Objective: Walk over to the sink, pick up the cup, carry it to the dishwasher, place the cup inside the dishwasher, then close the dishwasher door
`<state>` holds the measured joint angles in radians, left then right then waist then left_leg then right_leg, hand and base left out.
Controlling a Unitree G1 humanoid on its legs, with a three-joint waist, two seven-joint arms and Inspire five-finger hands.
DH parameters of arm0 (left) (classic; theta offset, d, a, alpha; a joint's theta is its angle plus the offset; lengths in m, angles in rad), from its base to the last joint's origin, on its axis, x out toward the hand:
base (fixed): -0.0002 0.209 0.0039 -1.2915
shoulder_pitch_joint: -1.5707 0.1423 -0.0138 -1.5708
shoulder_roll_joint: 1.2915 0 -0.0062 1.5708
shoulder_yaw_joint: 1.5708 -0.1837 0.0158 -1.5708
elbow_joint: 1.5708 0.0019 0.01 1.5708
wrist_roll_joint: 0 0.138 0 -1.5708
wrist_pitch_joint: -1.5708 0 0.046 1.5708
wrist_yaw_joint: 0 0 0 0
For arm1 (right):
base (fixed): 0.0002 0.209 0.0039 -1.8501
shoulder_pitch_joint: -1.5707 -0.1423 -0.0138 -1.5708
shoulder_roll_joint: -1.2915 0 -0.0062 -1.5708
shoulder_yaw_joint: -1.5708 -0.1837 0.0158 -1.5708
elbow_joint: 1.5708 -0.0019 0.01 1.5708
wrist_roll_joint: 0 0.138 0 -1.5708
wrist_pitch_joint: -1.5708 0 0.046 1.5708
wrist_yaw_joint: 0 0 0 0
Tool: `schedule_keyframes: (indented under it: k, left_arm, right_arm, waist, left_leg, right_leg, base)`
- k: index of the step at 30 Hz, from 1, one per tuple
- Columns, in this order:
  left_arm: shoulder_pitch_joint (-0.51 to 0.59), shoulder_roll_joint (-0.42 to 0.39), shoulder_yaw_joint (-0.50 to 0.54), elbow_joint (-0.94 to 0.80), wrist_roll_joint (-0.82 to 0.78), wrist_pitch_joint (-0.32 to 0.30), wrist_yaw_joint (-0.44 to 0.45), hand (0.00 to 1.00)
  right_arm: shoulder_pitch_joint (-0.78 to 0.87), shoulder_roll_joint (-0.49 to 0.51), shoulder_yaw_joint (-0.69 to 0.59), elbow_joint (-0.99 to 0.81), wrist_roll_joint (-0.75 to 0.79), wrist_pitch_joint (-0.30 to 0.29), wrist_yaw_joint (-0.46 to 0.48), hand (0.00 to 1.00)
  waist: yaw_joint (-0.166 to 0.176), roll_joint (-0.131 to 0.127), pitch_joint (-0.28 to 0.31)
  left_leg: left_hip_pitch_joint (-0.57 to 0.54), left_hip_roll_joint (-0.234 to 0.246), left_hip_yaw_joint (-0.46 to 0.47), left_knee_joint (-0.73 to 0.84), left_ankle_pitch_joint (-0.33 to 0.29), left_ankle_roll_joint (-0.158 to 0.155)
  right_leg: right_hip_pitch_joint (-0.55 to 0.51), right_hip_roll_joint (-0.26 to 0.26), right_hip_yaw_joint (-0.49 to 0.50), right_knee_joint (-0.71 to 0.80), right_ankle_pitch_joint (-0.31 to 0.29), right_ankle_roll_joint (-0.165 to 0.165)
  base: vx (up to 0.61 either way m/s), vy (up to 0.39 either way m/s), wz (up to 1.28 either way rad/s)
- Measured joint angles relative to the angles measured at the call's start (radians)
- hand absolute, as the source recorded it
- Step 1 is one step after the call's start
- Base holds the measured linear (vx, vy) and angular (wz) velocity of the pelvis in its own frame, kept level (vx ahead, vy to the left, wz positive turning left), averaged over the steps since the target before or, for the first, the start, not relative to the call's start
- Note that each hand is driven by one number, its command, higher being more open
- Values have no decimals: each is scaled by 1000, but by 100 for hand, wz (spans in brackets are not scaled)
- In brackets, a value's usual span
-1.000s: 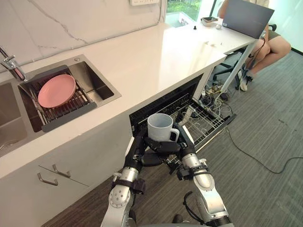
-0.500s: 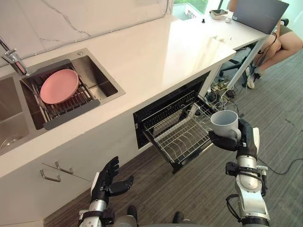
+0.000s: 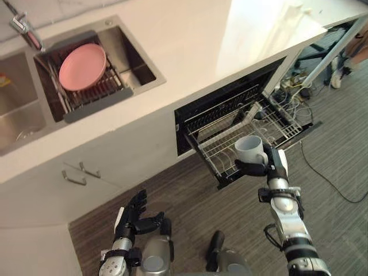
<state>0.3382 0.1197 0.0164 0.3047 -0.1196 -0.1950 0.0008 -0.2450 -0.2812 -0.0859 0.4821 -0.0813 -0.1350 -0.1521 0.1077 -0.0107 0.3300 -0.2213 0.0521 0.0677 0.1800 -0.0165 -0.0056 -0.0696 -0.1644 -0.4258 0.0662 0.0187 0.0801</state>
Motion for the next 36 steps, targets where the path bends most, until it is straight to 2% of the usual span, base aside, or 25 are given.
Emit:
schedule_keyframes:
  k: [4,10,15,16,22,31,36]
  left_arm:
    - [-18,3,5,35,0,0,26,90]
    - [-31,-1,4,80,0,-5,43,90]
    - [-70,-3,3,128,-16,-8,53,90]
    - [-80,-5,2,137,-22,-7,66,90]
    - [-101,-12,-2,138,-55,-11,89,90]
    - [-126,-21,-12,139,-68,-11,122,90]
    - [-126,-25,-26,139,-77,-11,126,90]
  right_arm:
    - [-105,-3,29,62,0,14,-17,30]
    - [-252,-10,34,184,-3,22,-48,30]
    - [-349,-20,34,316,-32,68,-78,30]
    - [-368,-17,34,340,-34,83,-95,90]
    - [-421,-6,20,379,-41,116,-157,90]
    - [-464,33,-35,403,-40,125,-211,90]
    - [-429,61,-67,333,-37,130,-223,90]
  waist:
    - [27,2,50]
    - [51,6,89]
    - [71,11,95]
    - [73,12,97]
    - [72,14,122]
    - [69,14,124]
    - [66,14,124]
  left_leg:
    - [-16,-10,-32,-38,40,3]
    - [-34,-25,-63,-51,56,6]
    - [-56,-30,-80,-51,63,9]
    - [-58,-30,-82,-51,64,8]
    - [-59,-27,-81,-51,66,7]
    - [-54,-17,-57,-60,68,5]
    - [-36,-13,-45,-73,71,2]
  right_leg:
    - [-14,-10,-37,7,0,0]
    - [-20,-19,-71,7,0,0]
    - [-34,-22,-87,8,0,0]
    - [-36,-22,-89,9,0,0]
    - [-40,-20,-85,13,-1,-1]
    - [-56,-14,-60,19,-2,-3]
    - [-53,-13,-45,22,-3,-4]
  base:
    - [-30,-2,26]
    - [10,12,18]
    - [-9,16,9]
    - [-9,12,7]
    - [-4,0,-1]
    - [-1,-5,-8]
    - [-11,-4,-9]
